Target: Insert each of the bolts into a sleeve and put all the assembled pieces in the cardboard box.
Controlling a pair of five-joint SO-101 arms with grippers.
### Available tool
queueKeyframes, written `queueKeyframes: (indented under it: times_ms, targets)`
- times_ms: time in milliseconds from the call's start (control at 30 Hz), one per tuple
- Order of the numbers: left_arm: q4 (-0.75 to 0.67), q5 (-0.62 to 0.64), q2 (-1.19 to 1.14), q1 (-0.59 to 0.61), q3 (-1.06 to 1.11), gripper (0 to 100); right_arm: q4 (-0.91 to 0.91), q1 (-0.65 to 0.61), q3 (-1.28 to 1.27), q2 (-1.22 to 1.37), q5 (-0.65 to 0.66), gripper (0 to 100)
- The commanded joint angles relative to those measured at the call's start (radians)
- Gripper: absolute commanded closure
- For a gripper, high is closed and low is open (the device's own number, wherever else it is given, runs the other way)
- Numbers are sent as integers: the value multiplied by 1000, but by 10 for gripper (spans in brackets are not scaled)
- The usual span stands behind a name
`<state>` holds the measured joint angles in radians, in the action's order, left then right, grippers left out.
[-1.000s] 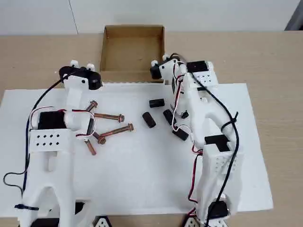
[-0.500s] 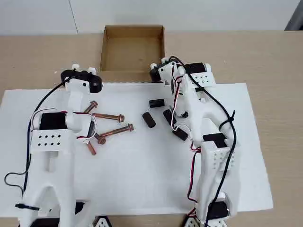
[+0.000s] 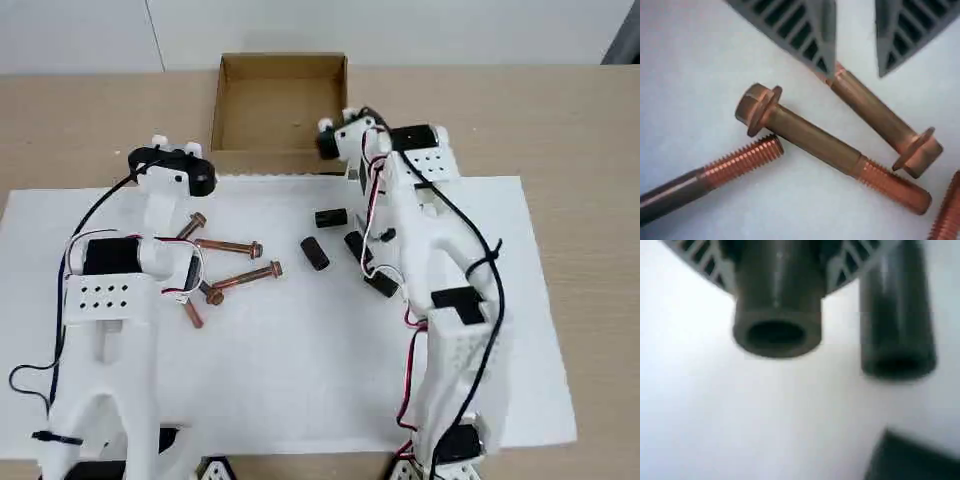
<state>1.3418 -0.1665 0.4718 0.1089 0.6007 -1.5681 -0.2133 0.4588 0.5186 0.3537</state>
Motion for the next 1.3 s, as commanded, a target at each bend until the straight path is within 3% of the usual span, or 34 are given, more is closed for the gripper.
queueKeyframes:
  times_ms: [0,233,433,667,800,1267]
  targets:
    - [23,-28,2,-9,-88,950,-71,-7,14,-131,-25,995]
    - [-8,-204,-15,-120,-173,959,-114,18,11,-200,-28,995]
    - [-9,-265,-215,-218,-240,959,-114,97,8,-200,-29,995]
    - [8,-345,-485,-227,-433,959,-114,156,8,-200,-29,995]
    - [89,-387,-603,-238,-527,959,-114,157,8,-199,-28,995]
    - [160,-476,-726,-295,-539,959,-114,156,8,-197,-29,995]
